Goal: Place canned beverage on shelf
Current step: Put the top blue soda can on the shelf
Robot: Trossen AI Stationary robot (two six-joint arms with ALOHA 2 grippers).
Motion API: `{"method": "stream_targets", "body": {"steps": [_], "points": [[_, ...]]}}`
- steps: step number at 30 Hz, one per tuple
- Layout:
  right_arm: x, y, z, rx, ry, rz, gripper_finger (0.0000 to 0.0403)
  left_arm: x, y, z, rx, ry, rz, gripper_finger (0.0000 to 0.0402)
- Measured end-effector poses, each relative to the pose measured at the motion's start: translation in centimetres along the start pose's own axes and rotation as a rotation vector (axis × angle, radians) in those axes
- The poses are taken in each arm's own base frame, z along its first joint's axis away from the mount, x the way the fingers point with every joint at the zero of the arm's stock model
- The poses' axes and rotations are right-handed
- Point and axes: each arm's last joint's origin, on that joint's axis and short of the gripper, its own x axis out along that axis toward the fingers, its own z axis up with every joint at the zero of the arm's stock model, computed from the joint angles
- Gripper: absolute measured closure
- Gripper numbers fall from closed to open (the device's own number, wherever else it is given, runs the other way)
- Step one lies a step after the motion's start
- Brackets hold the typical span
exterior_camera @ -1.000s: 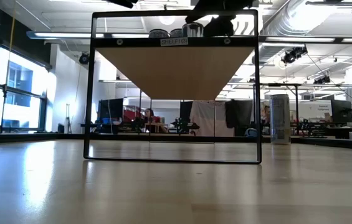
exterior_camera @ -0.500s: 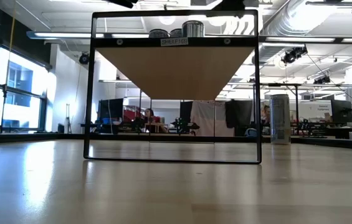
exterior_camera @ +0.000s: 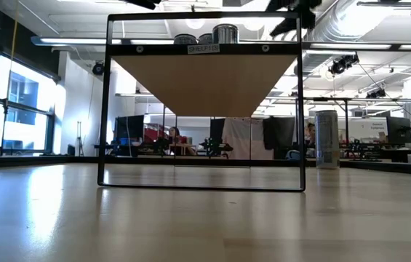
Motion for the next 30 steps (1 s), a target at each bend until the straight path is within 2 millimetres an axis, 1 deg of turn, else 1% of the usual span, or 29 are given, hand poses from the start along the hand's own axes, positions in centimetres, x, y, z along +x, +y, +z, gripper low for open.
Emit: {"method": "stream_targets", "body": {"steps": [2, 7, 10, 12, 15, 18, 21, 25, 26, 28, 30], "points": [[1.0, 0.2, -1.4, -0.005, 0.05, 0.054, 0.0059, 0.0, 0.0, 0.0, 0.0, 0.0, 0.0, 0.0106], [3.5, 0.6, -5.3, 0.054, 0.099, 0.075, 0.0059, 0.0, 0.0, 0.0, 0.0, 0.0, 0.0, 0.0106], [4.1, 1.1, -6.6, 0.107, 0.071, 0.124, 0.0059, 0.0, 0.0, 0.0, 0.0, 0.0, 0.0, 0.0106], [3.9, 1.4, -6.7, 0.153, 0.042, 0.165, 0.0059, 0.0, 0.0, 0.0, 0.0, 0.0, 0.0, 0.0106], [3.2, 1.6, -6.0, 0.239, -0.016, 0.197, 0.0059, 0.0, 0.0, 0.0, 0.0, 0.0, 0.0, 0.0106], [2.5, 1.7, -5.0, 0.248, -0.089, 0.224, 0.0059, 0.0, 0.0, 0.0, 0.0, 0.0, 0.0, 0.0106], [2.3, 1.8, -4.5, 0.155, -0.12, 0.227, 0.0059, 0.0, 0.0, 0.0, 0.0, 0.0, 0.0, 0.0106], [2.5, 1.8, -4.4, -0.042, -0.149, 0.206, 0.0059, 0.0, 0.0, 0.0, 0.0, 0.0, 0.0, 0.0106], [2.5, 1.8, -4.4, -0.056, -0.152, 0.2, 0.0061, 0.0, 0.0, 0.0, 0.0, 0.0, 0.0, 0.0106], [2.5, 1.7, -4.4, -0.063, -0.153, 0.184, 0.0074, 0.0, 0.0, 0.0, 0.0, 0.0, 0.0, 0.0106], [2.5, 1.6, -4.5, -0.053, -0.156, 0.141, 0.0104, 0.0, 0.0, 0.0, 0.0, 0.0, 0.0, 0.0106]]}}
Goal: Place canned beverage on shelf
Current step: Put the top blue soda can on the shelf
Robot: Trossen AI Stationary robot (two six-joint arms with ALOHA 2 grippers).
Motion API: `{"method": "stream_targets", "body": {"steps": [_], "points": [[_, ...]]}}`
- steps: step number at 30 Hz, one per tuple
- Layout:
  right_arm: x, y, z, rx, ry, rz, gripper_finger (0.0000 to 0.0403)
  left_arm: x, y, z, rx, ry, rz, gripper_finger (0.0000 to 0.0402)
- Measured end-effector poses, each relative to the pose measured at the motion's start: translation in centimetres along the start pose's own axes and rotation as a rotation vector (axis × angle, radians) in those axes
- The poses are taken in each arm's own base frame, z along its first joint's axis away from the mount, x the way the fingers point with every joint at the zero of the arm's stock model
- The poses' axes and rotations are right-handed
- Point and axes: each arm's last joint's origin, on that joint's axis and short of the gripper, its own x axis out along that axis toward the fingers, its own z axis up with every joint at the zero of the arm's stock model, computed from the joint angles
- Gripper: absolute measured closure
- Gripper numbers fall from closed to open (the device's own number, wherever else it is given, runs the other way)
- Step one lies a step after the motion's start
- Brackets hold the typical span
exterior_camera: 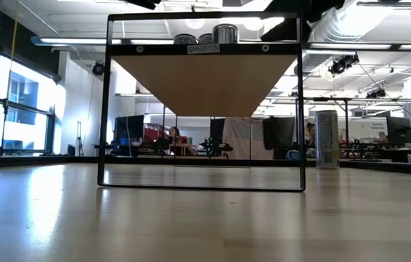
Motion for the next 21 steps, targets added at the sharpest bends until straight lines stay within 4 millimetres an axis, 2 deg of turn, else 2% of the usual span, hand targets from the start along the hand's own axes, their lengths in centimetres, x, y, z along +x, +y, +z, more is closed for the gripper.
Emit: {"method": "stream_targets", "body": {"steps": [3, 7, 8, 13, 16, 21], "points": [[0.1, -0.2, -0.2, -0.002, -0.004, -0.054, 0.019, 0.0, 0.0, 0.0, 0.0, 0.0, 0.0, 0.0106], [1.0, -0.3, -1.6, -0.011, 0.008, -0.032, 0.0355, 0.0, 0.0, 0.0, 0.0, 0.0, 0.0, 0.0106], [1.3, -0.4, -2.2, 0.005, -0.006, -0.007, 0.0378, 0.0, 0.0, 0.0, 0.0, 0.0, 0.0, 0.0106], [2.7, -1.1, -6.2, 0.136, -0.071, 0.041, 0.0382, 0.0, 0.0, 0.0, 0.0, 0.0, 0.0, 0.0106], [2.9, -1.2, -6.1, 0.142, -0.169, 0.03, 0.0399, 0.0, 0.0, 0.0, 0.0, 0.0, 0.0, 0.0106], [3.6, -1.2, -5.3, 0.099, -0.196, -0.058, 0.0402, 0.0, 0.0, 0.0, 0.0, 0.0, 0.0, 0.0106]]}}
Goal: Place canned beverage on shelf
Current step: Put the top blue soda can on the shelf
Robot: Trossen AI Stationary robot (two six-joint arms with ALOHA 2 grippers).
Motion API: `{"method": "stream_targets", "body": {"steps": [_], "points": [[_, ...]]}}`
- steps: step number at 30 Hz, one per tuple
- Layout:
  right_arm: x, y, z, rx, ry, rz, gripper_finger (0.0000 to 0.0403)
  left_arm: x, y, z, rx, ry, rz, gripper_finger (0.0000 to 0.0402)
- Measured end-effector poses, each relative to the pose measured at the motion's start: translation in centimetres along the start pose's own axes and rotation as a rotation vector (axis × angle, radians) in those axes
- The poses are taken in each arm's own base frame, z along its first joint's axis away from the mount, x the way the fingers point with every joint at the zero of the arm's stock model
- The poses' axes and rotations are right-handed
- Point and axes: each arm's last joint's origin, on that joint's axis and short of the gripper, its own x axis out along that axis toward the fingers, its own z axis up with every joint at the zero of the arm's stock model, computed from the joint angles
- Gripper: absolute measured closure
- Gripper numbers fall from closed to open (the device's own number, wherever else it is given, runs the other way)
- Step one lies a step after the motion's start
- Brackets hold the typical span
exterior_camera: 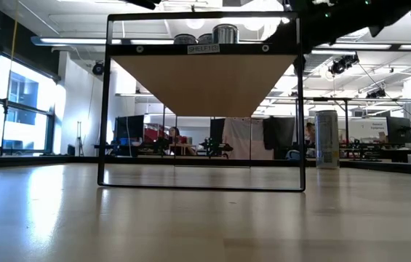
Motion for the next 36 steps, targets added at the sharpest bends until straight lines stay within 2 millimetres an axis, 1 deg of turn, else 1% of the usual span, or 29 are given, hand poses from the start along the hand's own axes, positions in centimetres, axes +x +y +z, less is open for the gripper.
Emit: {"method": "stream_targets", "body": {"steps": [2, 9, 20, 25, 32, 36], "points": [[0.5, 0.1, 0.4, -0.006, -0.002, -0.003, 0.0402, 0.0, 0.0, 0.0, 0.0, 0.0, 0.0, 0.0106], [1.9, 0.3, 0.3, -0.032, 0.029, -0.01, 0.0402, 0.0, 0.0, 0.0, 0.0, 0.0, 0.0, 0.0106], [2.0, 0.3, 0.3, -0.032, 0.027, -0.026, 0.0403, 0.0, 0.0, 0.0, 0.0, 0.0, 0.0, 0.0106], [2.6, 0.4, 0.2, -0.024, -0.005, -0.027, 0.0403, 0.0, 0.0, 0.0, 0.0, 0.0, 0.0, 0.0106], [3.7, 0.5, -0.4, -0.001, -0.01, -0.014, 0.0403, 0.0, 0.0, 0.0, 0.0, 0.0, 0.0, 0.0106], [3.9, 0.5, -0.6, 0.001, -0.003, -0.016, 0.0403, 0.0, 0.0, 0.0, 0.0, 0.0, 0.0, 0.0106]]}}
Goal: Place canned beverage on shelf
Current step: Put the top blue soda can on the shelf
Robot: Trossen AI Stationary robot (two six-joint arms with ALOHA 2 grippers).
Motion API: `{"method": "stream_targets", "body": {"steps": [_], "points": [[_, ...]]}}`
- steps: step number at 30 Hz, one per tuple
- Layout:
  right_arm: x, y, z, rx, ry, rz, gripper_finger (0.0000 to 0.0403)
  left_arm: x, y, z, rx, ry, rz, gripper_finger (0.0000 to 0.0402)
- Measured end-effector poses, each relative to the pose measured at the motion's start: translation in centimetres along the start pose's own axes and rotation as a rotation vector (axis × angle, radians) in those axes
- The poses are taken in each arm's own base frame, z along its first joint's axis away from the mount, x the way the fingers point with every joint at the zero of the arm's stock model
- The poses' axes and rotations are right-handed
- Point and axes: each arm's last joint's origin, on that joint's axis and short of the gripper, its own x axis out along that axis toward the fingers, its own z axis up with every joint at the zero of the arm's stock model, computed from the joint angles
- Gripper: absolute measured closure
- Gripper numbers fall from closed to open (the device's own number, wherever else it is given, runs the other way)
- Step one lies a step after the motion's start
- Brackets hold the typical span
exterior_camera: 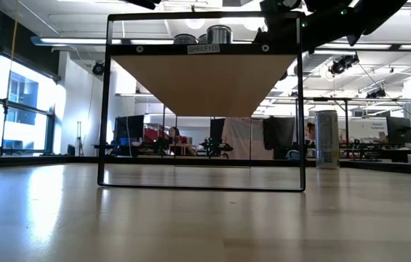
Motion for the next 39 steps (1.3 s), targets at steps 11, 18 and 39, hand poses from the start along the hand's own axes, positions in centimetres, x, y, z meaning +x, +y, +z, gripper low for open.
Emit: {"method": "stream_targets", "body": {"steps": [11, 18, 39], "points": [[-1.1, -0.5, 1.1, -0.011, -0.021, -0.008, 0.0403, 0.0, 0.0, 0.0, 0.0, 0.0, 0.0, 0.0106], [-1.0, -1.2, 1.4, 0.005, -0.045, -0.03, 0.0403, 0.0, 0.0, 0.0, 0.0, 0.0, 0.0, 0.0106], [-1.0, -1.0, 1.8, 0.055, -0.083, -0.003, 0.0403, 0.0, 0.0, 0.0, 0.0, 0.0, 0.0, 0.0106]]}}
